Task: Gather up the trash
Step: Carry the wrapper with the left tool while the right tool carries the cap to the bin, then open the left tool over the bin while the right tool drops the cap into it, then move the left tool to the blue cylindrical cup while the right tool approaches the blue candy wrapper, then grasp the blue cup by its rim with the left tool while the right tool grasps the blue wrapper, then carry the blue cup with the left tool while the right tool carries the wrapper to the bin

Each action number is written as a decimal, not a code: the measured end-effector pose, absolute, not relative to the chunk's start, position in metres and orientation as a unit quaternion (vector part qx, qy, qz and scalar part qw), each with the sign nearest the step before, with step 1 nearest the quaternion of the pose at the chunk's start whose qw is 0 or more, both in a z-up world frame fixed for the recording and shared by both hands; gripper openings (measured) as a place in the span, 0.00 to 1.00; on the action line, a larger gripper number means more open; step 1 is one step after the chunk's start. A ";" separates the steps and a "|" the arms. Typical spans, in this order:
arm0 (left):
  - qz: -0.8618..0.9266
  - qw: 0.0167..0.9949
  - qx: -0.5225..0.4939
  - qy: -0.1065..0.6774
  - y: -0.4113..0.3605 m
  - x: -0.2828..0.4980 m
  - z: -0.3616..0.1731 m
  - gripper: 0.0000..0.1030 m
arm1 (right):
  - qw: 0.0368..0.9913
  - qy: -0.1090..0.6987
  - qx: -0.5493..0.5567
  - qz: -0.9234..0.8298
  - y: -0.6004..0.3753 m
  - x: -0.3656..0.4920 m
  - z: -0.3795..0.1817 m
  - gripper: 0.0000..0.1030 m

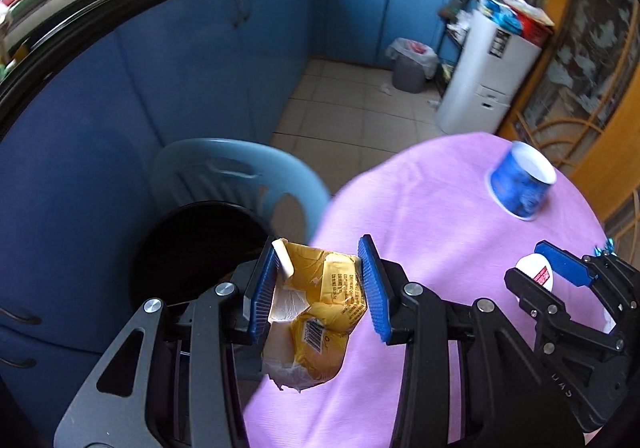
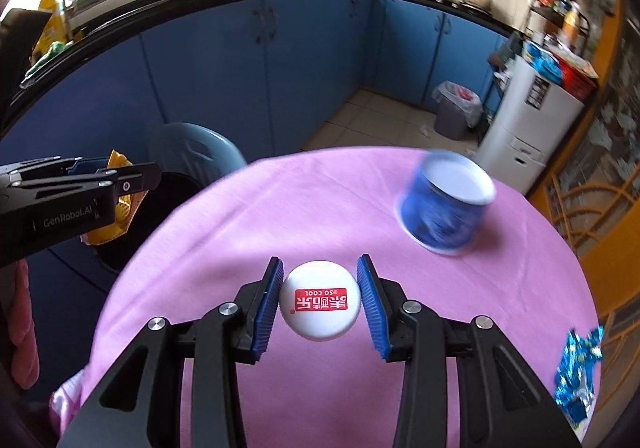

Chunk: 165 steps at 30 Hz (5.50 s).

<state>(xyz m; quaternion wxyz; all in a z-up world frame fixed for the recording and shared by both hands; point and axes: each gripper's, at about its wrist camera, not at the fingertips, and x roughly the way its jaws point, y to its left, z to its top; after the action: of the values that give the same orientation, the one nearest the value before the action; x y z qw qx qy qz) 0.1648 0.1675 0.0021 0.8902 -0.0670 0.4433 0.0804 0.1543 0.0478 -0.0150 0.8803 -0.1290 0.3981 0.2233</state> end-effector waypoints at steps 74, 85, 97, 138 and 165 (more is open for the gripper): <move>-0.093 0.877 0.018 0.471 0.011 0.251 -0.027 0.97 | 0.890 0.444 -0.069 -0.078 -0.174 0.163 -0.034 0.85; -0.121 0.863 0.043 0.489 -0.047 0.307 -0.051 0.97 | 0.884 0.463 0.006 -0.059 -0.209 0.177 -0.058 0.86; -0.117 0.867 0.066 0.479 -0.062 0.322 -0.057 0.94 | 0.889 0.455 0.020 -0.043 -0.191 0.180 -0.063 0.71; -0.092 0.903 0.041 0.417 0.006 0.250 0.007 0.76 | 0.912 0.410 -0.024 0.017 -0.121 0.149 -0.002 0.39; 0.082 0.915 -0.059 0.391 0.235 0.144 0.029 0.76 | 0.893 0.365 -0.146 0.220 0.117 0.140 0.032 0.39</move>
<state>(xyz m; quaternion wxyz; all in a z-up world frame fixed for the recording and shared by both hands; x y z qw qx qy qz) 0.1440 0.2355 0.0288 0.9150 -0.0594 0.3906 0.0816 0.1401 0.1172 0.0322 0.8926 -0.1465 0.3651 0.2204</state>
